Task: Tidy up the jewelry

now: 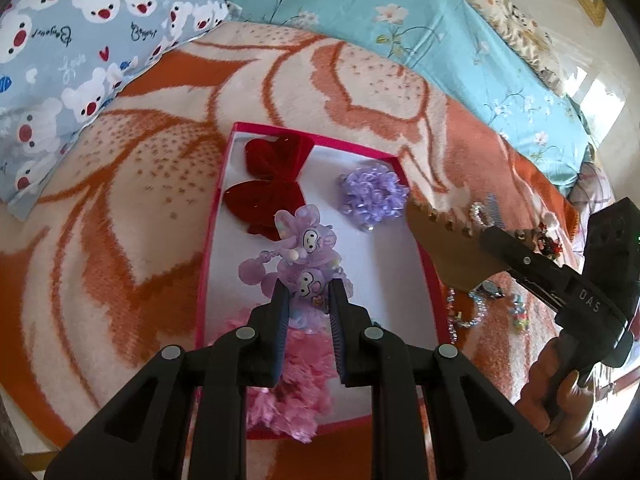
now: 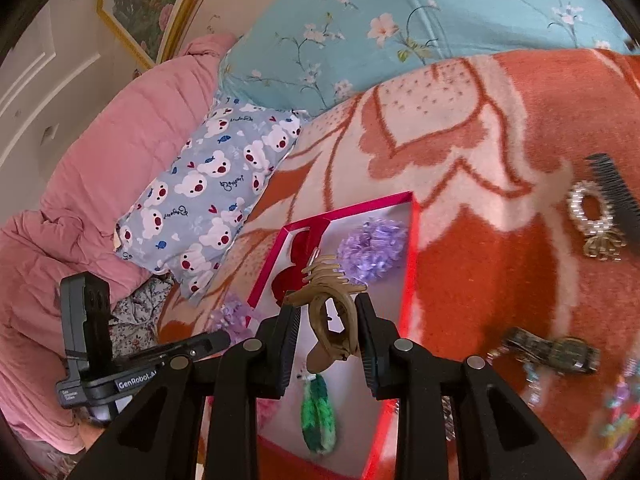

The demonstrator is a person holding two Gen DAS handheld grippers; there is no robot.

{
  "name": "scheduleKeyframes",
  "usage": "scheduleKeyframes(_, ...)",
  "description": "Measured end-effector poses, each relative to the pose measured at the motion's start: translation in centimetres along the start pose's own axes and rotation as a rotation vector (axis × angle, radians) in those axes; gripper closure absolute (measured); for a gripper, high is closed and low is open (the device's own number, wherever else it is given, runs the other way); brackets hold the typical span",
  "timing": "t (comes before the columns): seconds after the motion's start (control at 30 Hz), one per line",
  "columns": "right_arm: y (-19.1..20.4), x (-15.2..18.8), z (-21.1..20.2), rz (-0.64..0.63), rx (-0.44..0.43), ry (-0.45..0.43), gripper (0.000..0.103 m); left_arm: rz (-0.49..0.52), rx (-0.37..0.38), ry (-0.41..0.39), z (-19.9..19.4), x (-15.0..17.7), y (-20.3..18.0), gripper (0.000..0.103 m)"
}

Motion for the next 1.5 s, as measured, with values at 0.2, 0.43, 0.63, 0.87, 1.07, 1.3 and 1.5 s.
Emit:
scheduleKeyframes(0.2, 0.7, 0.3, 3.9, 0.027, -0.021, 0.034, 0.075, -0.022, -0.021, 0.008, 1.0, -0.6, 1.7, 0.086)
scheduleKeyframes(0.43, 1.0, -0.6, 7.0, 0.031, -0.040, 0.053, 0.075, -0.037, -0.043, 0.011, 2.5, -2.1, 3.2, 0.086)
scheduleKeyframes(0.63, 0.4, -0.6, 8.8, 0.015, -0.044, 0.076, 0.075, -0.033, -0.075, 0.036, 4.8, -2.6, 4.1, 0.086)
scheduleKeyframes(0.87, 1.0, -0.4, 8.9, -0.079, -0.038, 0.103, 0.072, -0.024, -0.084, 0.043, 5.7, -2.6, 4.4, 0.086)
scheduleKeyframes(1.07, 0.3, 0.1, 8.9, -0.141, 0.004, 0.112, 0.072, -0.014, -0.096, 0.043, 5.8, -2.6, 4.5, 0.085)
scheduleKeyframes(1.3, -0.6, -0.4, 8.7, -0.147, 0.028, 0.089, 0.081, -0.019, -0.098, 0.043, 5.9, -2.6, 4.6, 0.085)
scheduleKeyframes(1.5, -1.4, -1.3, 9.1, -0.096, 0.041, 0.090, 0.077, -0.017, -0.103, 0.046, 5.8, -2.7, 4.7, 0.085)
Point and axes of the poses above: each gripper's, at about its wrist camera, not at the fingertips, and z roughly the way its jaws point, y to its left, x to its underside, the point moved 9 cm from there along z, roughly the way its jaws point, and after that the axes turned 10 degrees about x, right-handed, at the moved point
